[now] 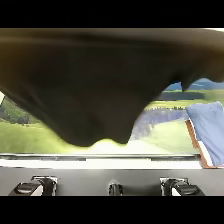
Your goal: Fold the shirts.
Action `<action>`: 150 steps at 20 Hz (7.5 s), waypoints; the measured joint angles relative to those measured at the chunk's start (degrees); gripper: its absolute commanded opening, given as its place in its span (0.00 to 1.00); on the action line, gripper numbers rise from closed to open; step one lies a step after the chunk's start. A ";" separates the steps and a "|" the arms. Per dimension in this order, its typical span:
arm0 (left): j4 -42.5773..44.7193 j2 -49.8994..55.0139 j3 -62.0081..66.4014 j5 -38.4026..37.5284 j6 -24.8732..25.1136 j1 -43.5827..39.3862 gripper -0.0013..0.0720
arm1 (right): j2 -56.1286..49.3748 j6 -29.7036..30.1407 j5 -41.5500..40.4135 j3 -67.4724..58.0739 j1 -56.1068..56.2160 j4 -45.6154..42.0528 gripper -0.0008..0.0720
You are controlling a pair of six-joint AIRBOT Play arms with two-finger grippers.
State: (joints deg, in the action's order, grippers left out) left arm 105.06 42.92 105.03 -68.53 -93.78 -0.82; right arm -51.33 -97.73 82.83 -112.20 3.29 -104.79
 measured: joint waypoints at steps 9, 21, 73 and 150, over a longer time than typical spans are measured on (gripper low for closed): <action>0.07 -5.11 2.32 2.97 -2.62 0.35 0.05 | 4.92 -1.09 -1.05 -0.22 -0.02 -0.04 0.06; -2.43 24.98 -21.14 3.58 1.88 0.37 0.06 | -36.37 -6.19 -9.73 5.03 -0.07 15.28 0.06; -40.98 47.45 -33.48 -6.23 15.50 -6.29 0.06 | -30.95 5.46 -1.40 43.98 -15.13 40.81 0.84; -39.43 31.15 -63.98 -6.38 25.11 21.44 0.60 | -39.78 10.45 4.15 43.60 -13.55 37.90 0.80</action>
State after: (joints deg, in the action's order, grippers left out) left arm 65.63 74.06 41.06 -74.91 -68.66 20.62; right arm -91.11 -87.29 86.98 -68.60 -10.26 -66.89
